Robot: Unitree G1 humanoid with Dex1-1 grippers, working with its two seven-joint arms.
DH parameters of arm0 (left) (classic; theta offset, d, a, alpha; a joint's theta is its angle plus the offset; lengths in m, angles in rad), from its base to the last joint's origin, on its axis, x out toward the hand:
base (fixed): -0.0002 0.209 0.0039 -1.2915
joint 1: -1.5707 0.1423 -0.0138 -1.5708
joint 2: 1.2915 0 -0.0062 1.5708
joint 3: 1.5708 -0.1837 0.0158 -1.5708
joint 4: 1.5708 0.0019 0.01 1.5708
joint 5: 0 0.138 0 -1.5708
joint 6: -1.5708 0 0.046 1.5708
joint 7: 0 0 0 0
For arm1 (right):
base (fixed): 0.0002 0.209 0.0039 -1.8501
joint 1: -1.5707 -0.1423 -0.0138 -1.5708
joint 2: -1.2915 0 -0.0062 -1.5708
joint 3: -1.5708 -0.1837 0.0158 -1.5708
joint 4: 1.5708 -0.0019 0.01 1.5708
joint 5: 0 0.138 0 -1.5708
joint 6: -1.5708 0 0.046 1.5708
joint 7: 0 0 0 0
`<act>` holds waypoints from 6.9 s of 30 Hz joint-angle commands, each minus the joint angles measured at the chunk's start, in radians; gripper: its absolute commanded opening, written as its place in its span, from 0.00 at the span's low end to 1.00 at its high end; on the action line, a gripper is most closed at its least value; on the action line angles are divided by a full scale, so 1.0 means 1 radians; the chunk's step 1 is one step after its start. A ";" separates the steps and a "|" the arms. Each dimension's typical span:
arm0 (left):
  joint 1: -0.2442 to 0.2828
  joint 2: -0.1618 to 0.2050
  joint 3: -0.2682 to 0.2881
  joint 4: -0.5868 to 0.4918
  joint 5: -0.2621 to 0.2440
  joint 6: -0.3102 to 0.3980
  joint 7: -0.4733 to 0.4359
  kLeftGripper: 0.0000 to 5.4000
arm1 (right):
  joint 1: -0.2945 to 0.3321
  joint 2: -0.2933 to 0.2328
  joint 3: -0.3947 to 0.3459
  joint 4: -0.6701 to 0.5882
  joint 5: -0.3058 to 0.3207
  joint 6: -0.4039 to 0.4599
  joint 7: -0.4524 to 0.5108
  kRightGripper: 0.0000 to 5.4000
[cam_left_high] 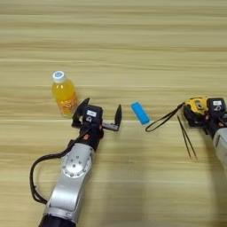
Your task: Move the objects on the table
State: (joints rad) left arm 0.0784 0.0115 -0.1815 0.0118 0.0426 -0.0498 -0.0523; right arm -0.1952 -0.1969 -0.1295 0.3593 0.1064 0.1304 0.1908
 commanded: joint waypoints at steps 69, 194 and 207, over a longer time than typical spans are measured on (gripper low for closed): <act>-0.005 -0.005 0.001 0.000 0.015 -0.005 0.007 1.00 | 0.210 0.061 0.386 -0.599 0.028 0.189 0.182 0.79; -0.069 0.043 0.030 -0.208 0.009 -0.113 -0.032 1.00 | 0.000 0.044 0.150 -0.170 -0.056 -0.076 0.115 0.99; -0.216 0.124 0.212 -0.104 -0.027 -0.099 -0.018 1.00 | 0.005 0.061 0.179 -0.170 -0.065 -0.081 0.114 0.99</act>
State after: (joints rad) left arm -0.1029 0.1132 -0.0048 -0.1215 0.0313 -0.1598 -0.0759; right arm -0.1821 -0.1398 0.0432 0.1933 0.0437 0.0546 0.3069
